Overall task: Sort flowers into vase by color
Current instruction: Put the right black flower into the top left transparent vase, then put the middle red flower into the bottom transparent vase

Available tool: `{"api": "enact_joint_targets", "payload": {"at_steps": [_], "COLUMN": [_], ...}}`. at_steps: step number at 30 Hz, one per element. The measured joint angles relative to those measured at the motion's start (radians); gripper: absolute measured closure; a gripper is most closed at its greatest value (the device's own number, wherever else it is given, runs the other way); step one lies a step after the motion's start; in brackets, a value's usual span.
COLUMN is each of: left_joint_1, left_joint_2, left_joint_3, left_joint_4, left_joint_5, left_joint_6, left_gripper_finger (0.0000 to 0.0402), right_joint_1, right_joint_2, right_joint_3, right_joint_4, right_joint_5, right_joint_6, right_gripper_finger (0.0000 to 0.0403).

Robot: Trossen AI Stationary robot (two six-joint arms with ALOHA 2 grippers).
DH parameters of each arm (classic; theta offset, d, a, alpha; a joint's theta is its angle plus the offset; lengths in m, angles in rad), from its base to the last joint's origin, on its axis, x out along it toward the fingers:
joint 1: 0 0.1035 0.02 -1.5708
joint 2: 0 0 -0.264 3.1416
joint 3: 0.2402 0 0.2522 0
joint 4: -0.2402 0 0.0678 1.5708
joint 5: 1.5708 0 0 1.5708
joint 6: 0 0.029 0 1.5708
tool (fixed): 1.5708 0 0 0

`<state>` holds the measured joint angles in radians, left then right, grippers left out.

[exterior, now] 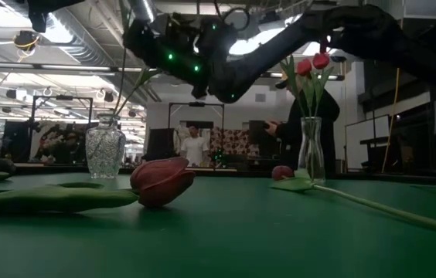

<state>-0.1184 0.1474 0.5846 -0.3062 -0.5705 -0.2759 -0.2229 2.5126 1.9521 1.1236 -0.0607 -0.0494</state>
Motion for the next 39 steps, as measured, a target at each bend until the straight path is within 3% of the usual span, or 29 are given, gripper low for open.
{"api": "enact_joint_targets", "payload": {"at_steps": [8, 25, 31, 39], "left_joint_1": [0.000, 0.000, 0.000, 0.000], "left_joint_2": [0.000, 0.000, 0.000, 0.000], "left_joint_3": [0.000, 0.000, 0.000, 0.000], "left_joint_4": [0.000, 0.000, 0.000, -0.023], "left_joint_5": [0.000, 0.000, 0.000, 0.000], "left_joint_6": [0.019, 0.023, 0.021, 0.017], "left_gripper_finger": [0.0282, 0.0282, 0.0282, 0.0282], "right_joint_1": [-0.001, 0.000, 0.000, 0.001], "right_joint_2": [0.021, 0.008, -0.065, -0.186], "right_joint_3": [0.000, -0.001, -0.001, -0.001], "right_joint_4": [-0.027, -0.177, -0.430, -0.835], "right_joint_5": [0.016, 0.013, 0.103, 0.122], "right_joint_6": [0.019, 0.061, -0.013, -0.087], "right_gripper_finger": [0.0367, 0.0199, 0.0176, 0.0175]}}
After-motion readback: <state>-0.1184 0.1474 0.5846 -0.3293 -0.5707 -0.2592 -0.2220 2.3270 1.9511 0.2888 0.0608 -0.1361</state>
